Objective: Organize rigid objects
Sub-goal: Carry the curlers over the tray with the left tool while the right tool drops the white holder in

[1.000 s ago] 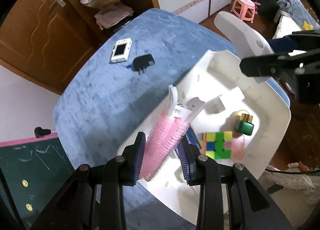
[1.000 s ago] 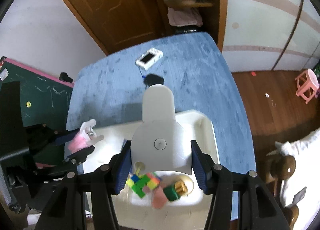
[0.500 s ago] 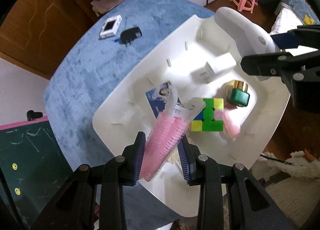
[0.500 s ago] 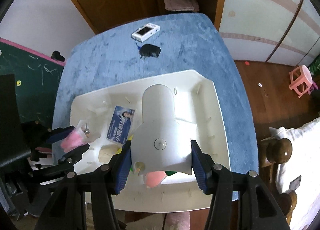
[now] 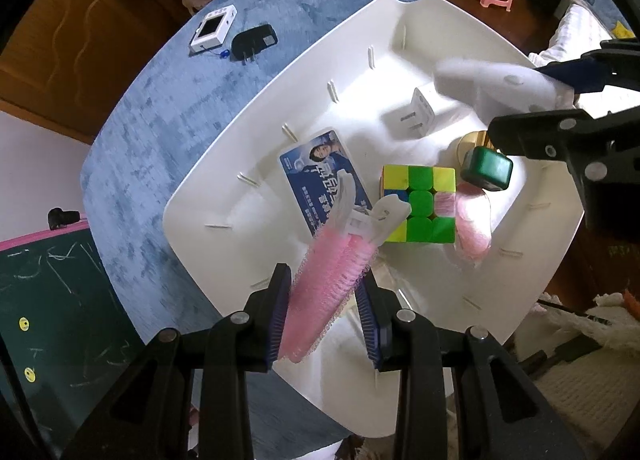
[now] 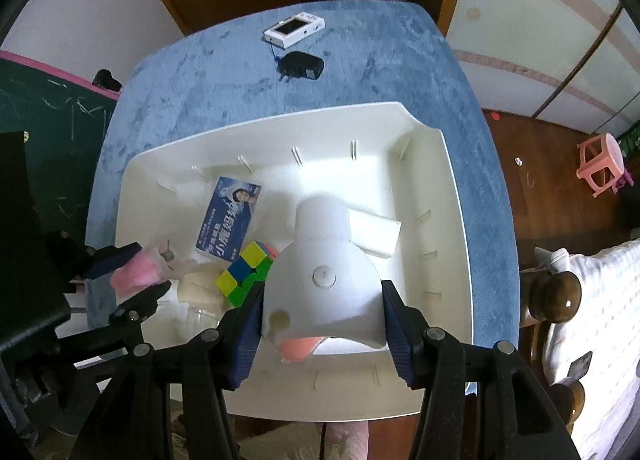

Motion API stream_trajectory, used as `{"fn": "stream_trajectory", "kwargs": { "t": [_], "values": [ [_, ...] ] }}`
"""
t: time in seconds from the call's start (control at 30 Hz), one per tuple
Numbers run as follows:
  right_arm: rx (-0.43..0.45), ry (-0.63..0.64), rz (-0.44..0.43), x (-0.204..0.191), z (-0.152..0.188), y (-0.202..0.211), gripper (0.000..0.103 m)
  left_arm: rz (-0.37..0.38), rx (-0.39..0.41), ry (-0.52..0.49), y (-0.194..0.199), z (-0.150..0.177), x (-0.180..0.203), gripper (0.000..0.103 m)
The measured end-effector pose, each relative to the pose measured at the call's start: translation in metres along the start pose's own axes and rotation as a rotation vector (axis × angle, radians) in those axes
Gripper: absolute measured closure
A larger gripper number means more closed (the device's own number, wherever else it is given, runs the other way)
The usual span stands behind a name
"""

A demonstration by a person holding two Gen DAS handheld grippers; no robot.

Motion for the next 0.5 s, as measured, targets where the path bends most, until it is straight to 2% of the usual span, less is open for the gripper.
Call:
{"fn": "stream_trajectory", "kwargs": {
  "t": [0.23, 0.5],
  "values": [
    [-0.029, 0.021, 0.010, -0.001, 0.002, -0.009, 0.048, 0.012, -0.023, 0.000, -0.007, 0.003, 0.003, 0.067],
    [-0.046, 0.022, -0.008, 0.001, 0.002, -0.011, 0.046, 0.051, -0.042, 0.015, -0.008, 0.005, 0.005, 0.061]
  ]
}}
Point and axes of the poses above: each gripper's, at about its wrist camera, not at the fingertips, and y roughly against the way its jaws point, x to its right, z to its underside, the point moved 2 cm from there along -y, roughly the way its jaws point, and after that the axes turned 9 degrees about z, right-handed, at the moved point
